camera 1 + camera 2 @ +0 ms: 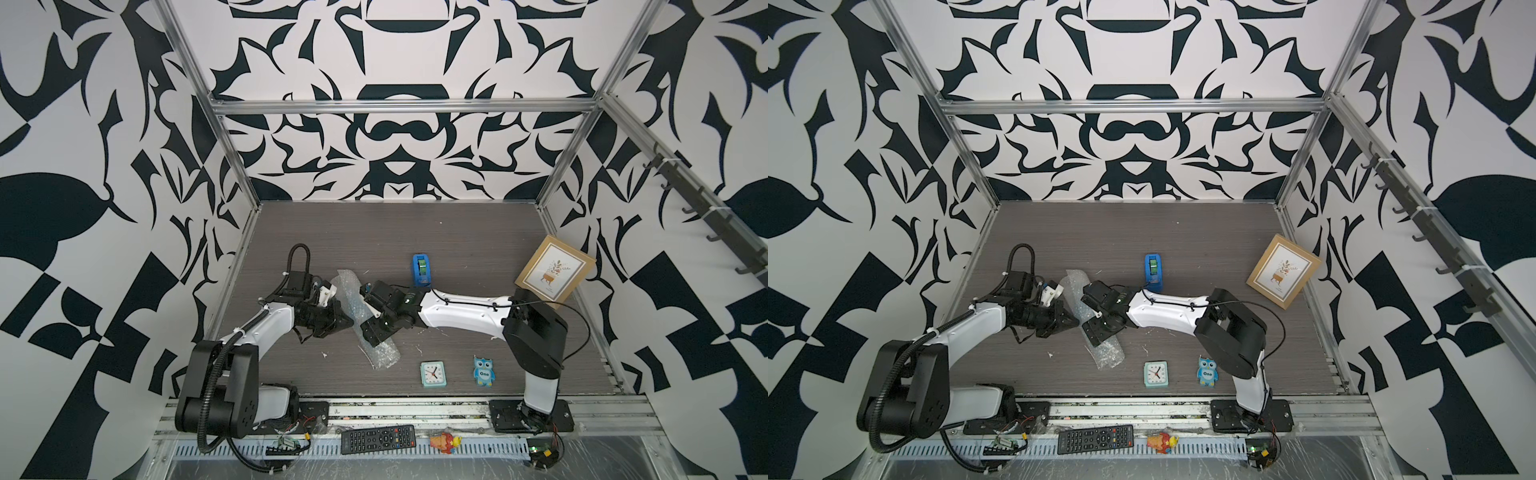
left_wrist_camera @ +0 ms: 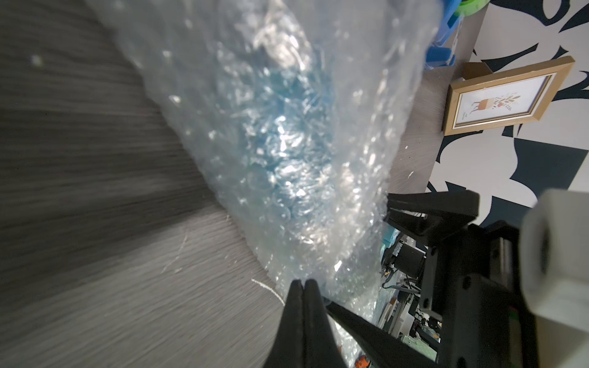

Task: Wrap wine bottles in bubble wrap
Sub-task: Stick the tape on the bubble wrap.

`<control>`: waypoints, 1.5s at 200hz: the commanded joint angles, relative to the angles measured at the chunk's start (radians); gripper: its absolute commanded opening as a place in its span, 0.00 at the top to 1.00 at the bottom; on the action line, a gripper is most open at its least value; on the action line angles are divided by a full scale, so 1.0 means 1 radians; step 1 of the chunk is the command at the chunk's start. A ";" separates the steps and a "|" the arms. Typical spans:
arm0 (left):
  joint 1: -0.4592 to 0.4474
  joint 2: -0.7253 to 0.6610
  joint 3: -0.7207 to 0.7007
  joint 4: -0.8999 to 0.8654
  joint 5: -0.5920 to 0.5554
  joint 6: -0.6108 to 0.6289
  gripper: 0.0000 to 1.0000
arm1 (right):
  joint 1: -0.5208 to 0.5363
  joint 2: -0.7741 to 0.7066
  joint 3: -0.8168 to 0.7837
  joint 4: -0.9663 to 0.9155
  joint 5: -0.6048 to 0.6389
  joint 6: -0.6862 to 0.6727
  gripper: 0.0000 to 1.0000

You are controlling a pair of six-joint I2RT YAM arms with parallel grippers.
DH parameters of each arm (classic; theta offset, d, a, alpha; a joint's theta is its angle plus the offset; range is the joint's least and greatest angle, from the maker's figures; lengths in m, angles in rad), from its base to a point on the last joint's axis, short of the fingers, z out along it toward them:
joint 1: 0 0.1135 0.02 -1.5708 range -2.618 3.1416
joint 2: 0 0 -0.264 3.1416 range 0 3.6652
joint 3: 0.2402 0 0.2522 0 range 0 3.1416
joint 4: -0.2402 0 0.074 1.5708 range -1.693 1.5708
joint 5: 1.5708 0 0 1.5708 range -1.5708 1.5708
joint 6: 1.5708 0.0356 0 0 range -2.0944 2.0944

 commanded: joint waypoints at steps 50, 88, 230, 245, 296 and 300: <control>-0.012 0.041 -0.034 0.054 -0.063 -0.026 1.00 | 0.001 -0.002 -0.004 0.009 -0.010 0.008 0.22; -0.028 0.083 -0.051 0.122 -0.084 -0.051 1.00 | -0.023 -0.008 -0.053 0.075 -0.084 0.037 0.30; -0.057 -0.003 -0.070 0.137 -0.184 -0.088 0.65 | -0.104 -0.029 -0.172 0.161 -0.162 0.126 0.41; -0.025 -0.069 -0.070 0.098 -0.180 -0.079 0.60 | -0.108 -0.029 -0.172 0.156 -0.162 0.126 0.41; 0.026 -0.193 -0.067 0.038 -0.144 -0.080 0.72 | -0.109 -0.034 -0.173 0.165 -0.168 0.141 0.42; 0.024 -0.191 -0.072 0.048 -0.139 -0.087 0.75 | -0.108 -0.035 -0.175 0.167 -0.169 0.143 0.42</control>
